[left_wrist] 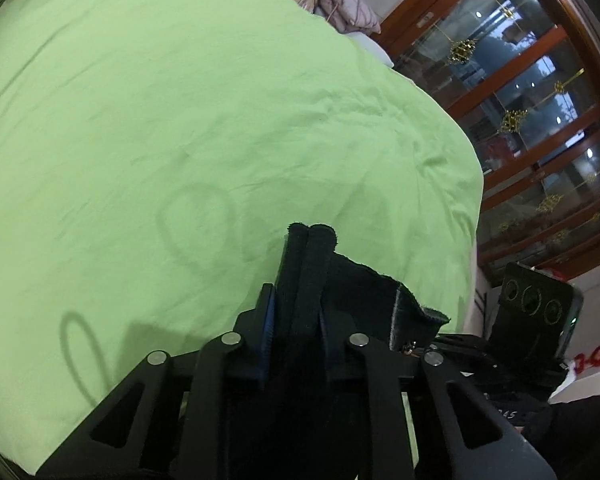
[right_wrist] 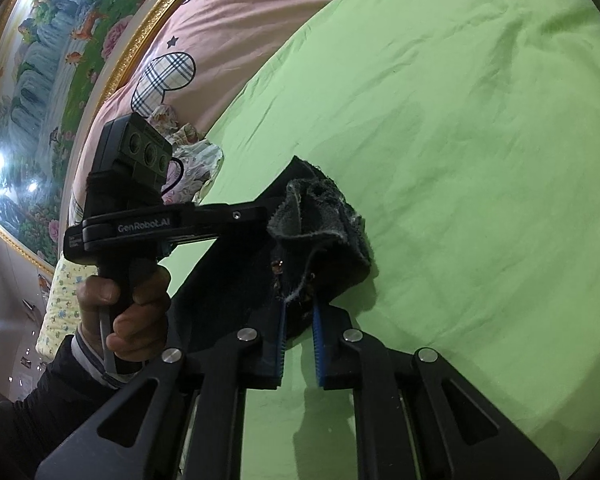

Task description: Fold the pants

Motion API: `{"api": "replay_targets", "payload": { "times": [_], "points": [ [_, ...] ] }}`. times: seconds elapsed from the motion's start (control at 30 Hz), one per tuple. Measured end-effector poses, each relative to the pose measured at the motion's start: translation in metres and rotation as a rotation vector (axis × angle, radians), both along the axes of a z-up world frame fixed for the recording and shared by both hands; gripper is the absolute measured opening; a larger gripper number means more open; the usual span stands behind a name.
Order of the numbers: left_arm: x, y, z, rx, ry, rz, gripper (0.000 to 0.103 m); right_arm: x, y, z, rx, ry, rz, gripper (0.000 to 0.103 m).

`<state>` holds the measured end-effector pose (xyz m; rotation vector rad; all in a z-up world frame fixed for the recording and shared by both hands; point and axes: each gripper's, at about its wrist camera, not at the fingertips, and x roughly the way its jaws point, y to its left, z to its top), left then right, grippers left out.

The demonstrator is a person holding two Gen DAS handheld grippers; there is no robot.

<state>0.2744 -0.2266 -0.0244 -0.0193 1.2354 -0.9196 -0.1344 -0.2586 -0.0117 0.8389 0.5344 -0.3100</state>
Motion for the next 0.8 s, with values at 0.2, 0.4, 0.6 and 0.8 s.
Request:
{"api": "replay_targets", "payload": {
  "times": [0.2,0.4,0.6,0.8],
  "points": [
    [-0.016,0.021,0.028,-0.078,-0.051,0.028,0.012,-0.002,0.008,0.017,-0.033,-0.042,0.024,0.012],
    [-0.032,0.057,0.06,-0.16,-0.087,0.085,0.012,0.004,0.026,0.048,-0.11,-0.108,0.098,0.012],
    [-0.058,0.104,0.083,-0.244,-0.125,0.161,0.012,0.017,0.053,0.07,-0.145,-0.164,0.194,0.012],
    [-0.09,0.144,0.093,-0.278,-0.191,0.25,0.012,0.042,0.085,0.079,-0.153,-0.192,0.328,0.012]
  ]
}}
